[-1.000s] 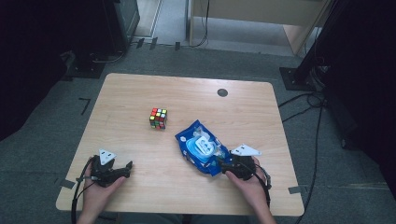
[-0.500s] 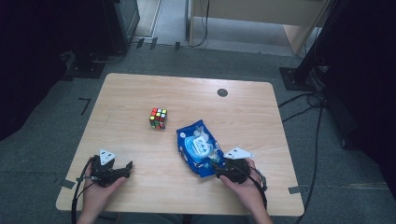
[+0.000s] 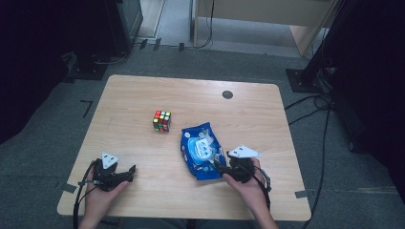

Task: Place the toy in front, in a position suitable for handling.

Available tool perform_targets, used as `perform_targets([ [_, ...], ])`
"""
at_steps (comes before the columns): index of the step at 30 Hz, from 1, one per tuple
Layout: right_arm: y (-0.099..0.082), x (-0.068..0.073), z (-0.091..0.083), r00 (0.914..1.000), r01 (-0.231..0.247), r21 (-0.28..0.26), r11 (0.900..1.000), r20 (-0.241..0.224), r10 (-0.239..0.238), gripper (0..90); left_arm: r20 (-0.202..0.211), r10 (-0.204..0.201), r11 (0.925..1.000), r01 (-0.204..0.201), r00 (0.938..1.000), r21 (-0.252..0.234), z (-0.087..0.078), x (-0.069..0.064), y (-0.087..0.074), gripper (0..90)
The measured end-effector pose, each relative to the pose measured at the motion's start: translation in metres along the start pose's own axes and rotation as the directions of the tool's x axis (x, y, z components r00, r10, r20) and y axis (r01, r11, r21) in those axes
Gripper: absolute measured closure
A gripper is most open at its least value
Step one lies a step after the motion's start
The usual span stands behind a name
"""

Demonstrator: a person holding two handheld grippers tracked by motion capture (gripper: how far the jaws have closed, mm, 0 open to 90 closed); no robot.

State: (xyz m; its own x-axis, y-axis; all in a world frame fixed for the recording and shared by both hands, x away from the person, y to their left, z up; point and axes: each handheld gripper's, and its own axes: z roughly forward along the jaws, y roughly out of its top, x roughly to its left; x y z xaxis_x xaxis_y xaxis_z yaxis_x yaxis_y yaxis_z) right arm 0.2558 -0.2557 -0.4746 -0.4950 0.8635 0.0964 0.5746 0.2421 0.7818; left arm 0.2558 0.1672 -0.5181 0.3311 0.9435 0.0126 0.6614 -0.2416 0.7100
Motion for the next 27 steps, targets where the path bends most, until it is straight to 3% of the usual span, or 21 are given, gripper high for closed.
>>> perform_targets([
  [1,0.006,-0.006,0.004,0.9993,-0.033,-0.024,0.9991,0.014,0.034,37.8,0.0,-0.001,1.0,0.001,1.0,0.001,0.0,0.0,0.0,13.9],
  [3,0.011,-0.012,0.011,0.9979,-0.056,-0.029,0.998,0.031,0.057,37.7,-0.001,-0.001,1.0,0.001,1.0,0.001,0.0,0.0,0.0,13.9],
  [5,0.013,-0.015,0.014,0.9969,-0.07,-0.028,0.9972,0.033,0.071,37.7,-0.006,0.007,1.0,-0.007,1.0,0.002,-0.001,-0.001,0.0,13.9],
  [6,0.018,-0.017,0.02,0.996,-0.082,-0.032,0.9961,0.031,0.083,38.0,0.002,-0.001,0.9996,0.0,1.0,0.028,-0.003,-0.003,0.002,15.8],
  [8,0.02,-0.018,0.023,0.9957,-0.087,-0.027,0.9958,0.027,0.088,38.2,0.019,0.001,0.9996,-0.001,0.9998,0.027,-0.004,-0.005,0.003,18.4],
  [10,0.022,-0.019,0.027,0.9948,-0.098,-0.03,0.9948,0.024,0.098,38.9,0.011,0.01,0.9999,-0.01,0.9999,0.008,-0.007,-0.012,0.006,20.4],
  [11,0.022,-0.02,0.03,0.9944,-0.101,-0.034,0.9943,0.026,0.102,39.7,0.049,0.006,0.9999,-0.005,0.9988,-0.012,-0.009,-0.02,0.011,20.4],
  [15,0.022,-0.02,0.035,0.9936,-0.108,-0.038,0.9934,0.028,0.109,41.5,0.044,0.028,0.9991,-0.027,0.9986,-0.034,-0.011,-0.036,0.019,20.5],
  [19,0.023,-0.018,0.041,0.9934,-0.111,-0.044,0.9928,0.024,0.113,42.9,0.129,0.008,0.9979,0.0,0.9916,-0.065,-0.008,-0.061,0.038,21.8],
  [20,0.023,-0.017,0.043,0.9939,-0.107,-0.038,0.9936,0.022,0.108,43.1,0.129,0.008,0.9979,0.0,0.9916,-0.065,-0.008,-0.061,0.038,22.6],
  [21,0.023,-0.016,0.044,0.9943,-0.104,-0.033,0.994,0.021,0.105,43.3,0.17,0.012,0.9966,0.002,0.9853,-0.083,-0.005,-0.074,0.046,24.0],
  [23,0.023,-0.014,0.046,0.9947,-0.101,-0.024,0.9946,0.019,0.101,43.4,0.219,0.018,0.9949,0.004,0.9755,-0.101,-0.001,-0.088,0.053,31.1],
  [25,0.021,-0.014,0.047,0.9944,-0.104,-0.021,0.9944,0.018,0.104,43.3,0.285,0.008,0.9951,0.021,0.9585,-0.097,0.007,-0.102,0.059,39.0],
  [26,0.021,-0.014,0.047,0.9944,-0.104,-0.021,0.9944,0.018,0.104,43.3,0.285,0.008,0.9951,0.021,0.9585,-0.097,0.007,-0.102,0.059,39.7],
  [27,0.019,-0.015,0.046,0.9927,-0.119,-0.03,0.9925,0.017,0.119,43.2,0.309,0.013,0.9962,0.014,0.9511,-0.086,0.011,-0.11,0.061,40.3],
])
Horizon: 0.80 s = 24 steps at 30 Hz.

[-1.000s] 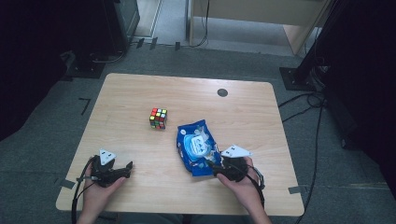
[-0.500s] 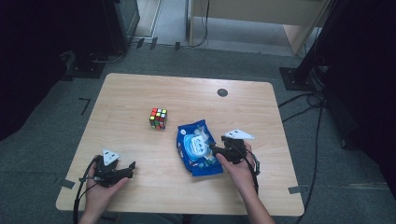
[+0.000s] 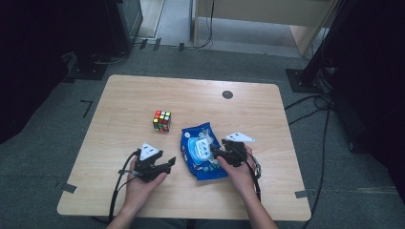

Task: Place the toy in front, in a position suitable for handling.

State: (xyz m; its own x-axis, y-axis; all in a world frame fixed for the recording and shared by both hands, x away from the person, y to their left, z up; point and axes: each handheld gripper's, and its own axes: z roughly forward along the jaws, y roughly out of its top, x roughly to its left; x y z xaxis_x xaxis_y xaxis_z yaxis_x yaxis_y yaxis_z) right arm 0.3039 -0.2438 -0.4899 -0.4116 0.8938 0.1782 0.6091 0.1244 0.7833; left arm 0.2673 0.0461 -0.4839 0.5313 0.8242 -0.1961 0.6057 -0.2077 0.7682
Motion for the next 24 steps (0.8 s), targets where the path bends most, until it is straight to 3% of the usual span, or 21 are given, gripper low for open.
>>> perform_targets([
  [3,-0.004,-0.001,-0.002,1.0,-0.005,-0.012,0.9999,0.001,0.005,43.7,0.066,0.03,0.9991,-0.032,0.9973,0.026,0.023,-0.025,0.004,41.6],
  [7,-0.008,-0.002,-0.003,1.0,-0.008,-0.013,0.9999,-0.004,0.008,43.3,0.081,0.043,0.998,-0.047,0.9958,0.043,0.037,-0.038,0.006,42.8],
  [8,-0.008,-0.004,-0.004,0.9998,-0.013,-0.006,0.9999,-0.017,0.013,43.3,0.06,0.044,0.9974,-0.048,0.9972,0.055,0.046,-0.043,0.007,42.9],
  [12,-0.01,-0.007,-0.008,1.0,-0.003,0.001,1.0,-0.003,0.003,43.2,0.06,0.002,0.9981,-0.006,0.9982,0.061,0.058,-0.047,0.013,43.8],
  [15,-0.011,-0.011,-0.011,0.9999,-0.007,-0.006,1.0,0.01,0.007,43.2,0.061,-0.002,0.9981,-0.002,0.9981,0.062,0.064,-0.05,0.019,43.7],
  [20,-0.015,-0.033,-0.02,0.9972,-0.045,-0.023,0.9987,0.06,0.046,42.9,0.06,0.037,0.997,-0.041,0.9975,0.065,0.087,-0.067,0.034,43.4],
  [24,-0.017,-0.048,-0.025,0.9947,-0.069,-0.035,0.997,0.074,0.071,40.1,0.058,0.057,0.9962,-0.061,0.9967,0.063,0.094,-0.074,0.039,41.5],
])
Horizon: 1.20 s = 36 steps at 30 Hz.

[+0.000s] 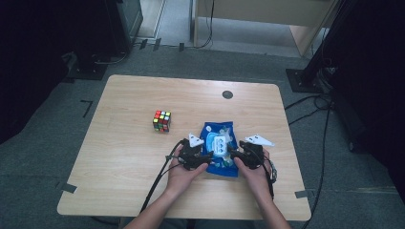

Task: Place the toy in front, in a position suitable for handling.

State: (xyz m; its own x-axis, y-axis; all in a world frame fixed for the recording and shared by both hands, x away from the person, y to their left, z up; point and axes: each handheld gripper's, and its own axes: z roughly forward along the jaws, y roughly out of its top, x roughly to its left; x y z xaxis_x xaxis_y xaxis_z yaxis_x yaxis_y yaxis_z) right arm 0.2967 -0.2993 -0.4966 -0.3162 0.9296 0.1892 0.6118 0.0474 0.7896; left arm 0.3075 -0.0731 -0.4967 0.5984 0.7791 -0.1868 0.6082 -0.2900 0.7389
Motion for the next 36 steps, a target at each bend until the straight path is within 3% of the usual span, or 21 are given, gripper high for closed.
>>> perform_targets([
  [5,0.0,-0.007,-0.007,1.0,-0.002,-0.026,0.9997,0.009,0.003,36.5,-0.013,0.016,0.9996,-0.017,0.9998,-0.021,-0.007,0.003,0.001,33.8],
  [6,-0.001,-0.009,-0.012,0.9994,0.009,-0.042,0.9991,0.033,-0.008,32.9,-0.042,0.016,0.999,-0.017,0.999,-0.04,-0.015,0.009,0.001,29.0],
  [7,-0.001,-0.009,-0.012,0.9994,0.009,-0.042,0.9991,0.033,-0.008,32.9,-0.042,0.016,0.999,-0.017,0.999,-0.04,-0.015,0.009,0.001,27.2],
  [8,-0.004,-0.014,-0.016,0.9978,0.013,-0.054,0.9985,0.066,-0.009,29.6,-0.078,0.0,0.9973,-0.006,0.9969,-0.073,-0.026,0.019,0.0,25.9],
  [9,-0.004,-0.014,-0.016,0.9978,0.013,-0.054,0.9985,0.066,-0.009,29.6,-0.078,0.0,0.9973,-0.006,0.9969,-0.073,-0.026,0.019,0.0,24.1],
  [10,-0.007,-0.021,-0.021,0.9963,0.007,-0.053,0.9986,0.086,-0.002,24.1,-0.113,-0.017,0.9941,0.004,0.9934,-0.109,-0.038,0.03,-0.001,21.9],
  [11,-0.007,-0.021,-0.021,0.9963,0.007,-0.053,0.9986,0.086,-0.002,24.1,-0.113,-0.017,0.9941,0.004,0.9934,-0.109,-0.038,0.03,-0.001,20.6],
  [12,-0.01,-0.029,-0.025,0.9952,0.003,-0.035,0.9994,0.097,0.0,20.7,-0.158,-0.042,0.9894,0.019,0.9865,-0.144,-0.048,0.043,-0.001,18.9],
  [15,-0.019,-0.039,-0.031,0.9913,0.013,0.006,0.9999,0.131,-0.014,18.4,-0.219,-0.107,0.9817,0.069,0.9699,-0.177,-0.058,0.066,-0.002,15.7],
  [17,-0.025,-0.045,-0.036,0.9886,0.0,0.035,0.9994,0.15,-0.006,17.7,-0.253,-0.149,0.9773,0.103,0.9558,-0.185,-0.059,0.081,-0.003,14.5],
  [20,-0.033,-0.055,-0.042,0.9857,-0.03,0.038,0.9988,0.167,0.023,16.1,-0.301,-0.173,0.9765,0.123,0.9377,-0.177,-0.055,0.1,-0.003,13.9],
  [21,-0.033,-0.055,-0.042,0.9857,-0.03,0.038,0.9988,0.167,0.023,16.1,-0.301,-0.173,0.9765,0.123,0.9377,-0.177,-0.055,0.1,-0.003,13.9],
  [22,-0.037,-0.06,-0.045,0.9845,-0.038,0.034,0.9987,0.173,0.031,15.4,-0.32,-0.187,0.9763,0.139,0.9288,-0.166,-0.051,0.11,-0.002,13.9],
  [27,-0.041,-0.063,-0.046,0.9843,-0.039,0.027,0.9989,0.173,0.034,15.1,-0.338,-0.209,0.974,0.164,0.9179,-0.157,-0.042,0.123,0.002,14.0],
  [29,-0.041,-0.062,-0.045,0.9843,-0.037,0.026,0.999,0.173,0.032,15.1,-0.343,-0.208,0.9745,0.163,0.9162,-0.154,-0.039,0.125,0.003,14.0],
  [30,-0.042,-0.06,-0.043,0.9839,-0.039,0.031,0.9988,0.176,0.033,15.1,-0.353,-0.214,0.9737,0.171,0.9109,-0.151,-0.035,0.128,0.006,14.0],
  [31,-0.042,-0.06,-0.043,0.9839,-0.039,0.031,0.9988,0.176,0.033,15.1,-0.353,-0.214,0.9737,0.171,0.9109,-0.151,-0.035,0.128,0.006,14.0],
  [32,-0.043,-0.059,-0.041,0.9828,-0.024,0.043,0.9988,0.184,0.016,15.1,-0.372,-0.221,0.9736,0.181,0.9018,-0.139,-0.031,0.133,0.009,14.0],
  [33,-0.043,-0.059,-0.041,0.9826,-0.019,0.043,0.9989,0.185,0.011,15.1,-0.372,-0.221,0.9736,0.181,0.9018,-0.139,-0.031,0.133,0.009,14.0],
  [34,-0.043,-0.058,-0.041,0.9825,-0.017,0.039,0.9991,0.186,0.01,15.1,-0.383,-0.233,0.9711,0.194,0.8939,-0.139,-0.028,0.137,0.011,14.0],
  [36,-0.044,-0.058,-0.041,0.9829,-0.018,0.041,0.999,0.184,0.01,15.1,-0.386,-0.239,0.9699,0.199,0.8912,-0.141,-0.025,0.14,0.013,14.0],
])
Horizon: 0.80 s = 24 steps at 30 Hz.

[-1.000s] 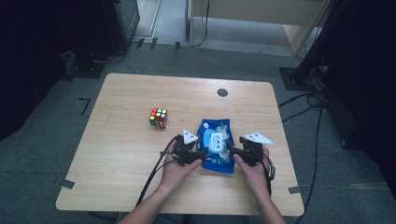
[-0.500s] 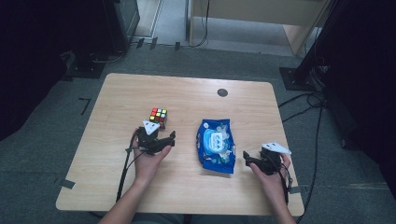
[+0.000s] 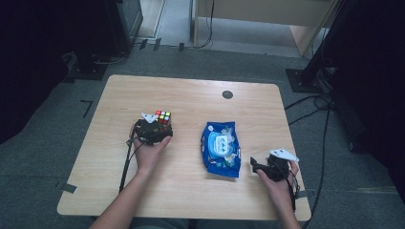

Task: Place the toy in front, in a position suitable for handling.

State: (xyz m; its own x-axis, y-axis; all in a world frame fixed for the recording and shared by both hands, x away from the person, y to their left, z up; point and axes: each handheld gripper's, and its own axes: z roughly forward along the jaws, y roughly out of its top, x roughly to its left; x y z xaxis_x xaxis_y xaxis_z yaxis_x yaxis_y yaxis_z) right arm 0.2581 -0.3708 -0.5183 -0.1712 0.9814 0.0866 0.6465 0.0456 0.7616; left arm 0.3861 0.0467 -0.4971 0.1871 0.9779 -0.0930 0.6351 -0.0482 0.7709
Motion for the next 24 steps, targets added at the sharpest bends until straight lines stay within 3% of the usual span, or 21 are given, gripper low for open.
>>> perform_targets([
  [3,-0.001,0.0,0.0,1.0,-0.003,0.002,1.0,-0.002,0.003,15.2,-0.009,0.006,0.9999,-0.006,0.9999,0.012,0.005,0.0,0.002,14.0],
  [8,-0.001,0.002,0.002,0.9999,0.016,0.007,0.9998,0.003,-0.016,15.4,-0.005,-0.029,0.9982,0.029,0.9996,0.051,0.019,0.005,0.008,15.4],
  [10,-0.001,0.002,0.002,0.9998,0.022,0.007,0.9997,0.0,-0.022,15.4,-0.015,-0.022,0.9979,0.023,0.9996,0.061,0.023,0.004,0.01,15.9],
  [13,0.0,0.002,0.003,0.9998,0.022,0.009,0.9997,-0.001,-0.022,15.7,-0.023,-0.005,0.9979,0.006,0.9997,0.065,0.026,0.004,0.011,20.2],
  [15,0.0,0.003,0.003,0.9997,0.025,0.012,0.9996,-0.002,-0.025,15.8,-0.028,0.006,0.9986,-0.005,0.9996,0.053,0.027,0.002,0.012,30.1],
  [16,0.0,0.003,0.003,0.9996,0.029,0.013,0.9995,-0.002,-0.029,15.9,-0.041,0.041,0.9983,-0.039,0.9983,0.044,0.029,0.001,0.013,33.2],
  [24,-0.001,0.004,0.004,0.9994,0.036,0.016,0.9992,0.0,-0.036,16.1,-0.009,0.096,0.9944,-0.096,0.9953,0.044,0.025,-0.001,0.011,34.0],
])
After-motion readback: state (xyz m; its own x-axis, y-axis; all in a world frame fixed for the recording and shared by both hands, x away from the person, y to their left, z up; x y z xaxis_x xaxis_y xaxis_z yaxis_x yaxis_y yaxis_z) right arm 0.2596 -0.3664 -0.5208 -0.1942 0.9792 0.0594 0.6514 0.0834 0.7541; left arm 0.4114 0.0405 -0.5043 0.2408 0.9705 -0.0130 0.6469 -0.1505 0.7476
